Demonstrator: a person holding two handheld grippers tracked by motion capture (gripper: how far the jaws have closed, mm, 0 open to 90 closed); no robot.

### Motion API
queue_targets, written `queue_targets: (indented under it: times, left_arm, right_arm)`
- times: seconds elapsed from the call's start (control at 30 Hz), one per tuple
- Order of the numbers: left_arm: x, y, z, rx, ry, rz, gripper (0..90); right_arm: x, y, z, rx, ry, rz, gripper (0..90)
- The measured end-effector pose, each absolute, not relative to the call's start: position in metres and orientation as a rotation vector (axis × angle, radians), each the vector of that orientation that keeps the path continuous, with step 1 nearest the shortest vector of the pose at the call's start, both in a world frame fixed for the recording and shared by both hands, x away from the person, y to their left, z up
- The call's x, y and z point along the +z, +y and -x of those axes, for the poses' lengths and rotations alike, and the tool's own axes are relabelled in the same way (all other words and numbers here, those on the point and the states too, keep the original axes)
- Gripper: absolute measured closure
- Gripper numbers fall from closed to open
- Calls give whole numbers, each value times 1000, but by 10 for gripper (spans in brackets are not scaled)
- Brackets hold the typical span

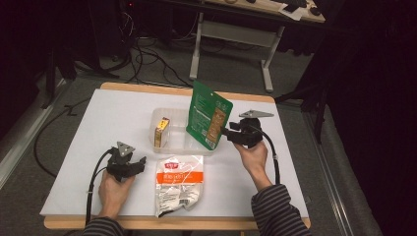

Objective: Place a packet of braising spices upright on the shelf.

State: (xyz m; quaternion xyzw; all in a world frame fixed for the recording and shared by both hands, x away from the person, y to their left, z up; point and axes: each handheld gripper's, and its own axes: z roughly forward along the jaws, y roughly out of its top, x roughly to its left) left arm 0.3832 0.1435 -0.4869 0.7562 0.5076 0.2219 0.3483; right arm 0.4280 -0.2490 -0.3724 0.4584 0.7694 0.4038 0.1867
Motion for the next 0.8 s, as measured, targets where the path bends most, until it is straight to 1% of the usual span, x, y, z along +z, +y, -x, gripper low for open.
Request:
queue_targets:
  times: [0.07,0.13,0.37,0.57,0.8]
  left_arm:
    - [-487,144,-383,562,1313,-1959,371]
    - [-487,144,-384,558,1306,-1962,345]
    - [-487,144,-383,564,1304,-1968,343]
    - [-487,144,-384,550,1298,-1969,324]
    - [-487,143,-384,557,1299,-1975,321]
  right_arm:
    - [-374,-255,-422,1135,2154,-1291,521]
    - [-376,-261,-416,1138,2148,-1285,518]
    - [-389,-279,-395,1118,2110,-1292,502]
    - [-419,-293,-381,1021,2107,-1313,510]
    - [-457,-312,-378,956,2064,-1425,491]
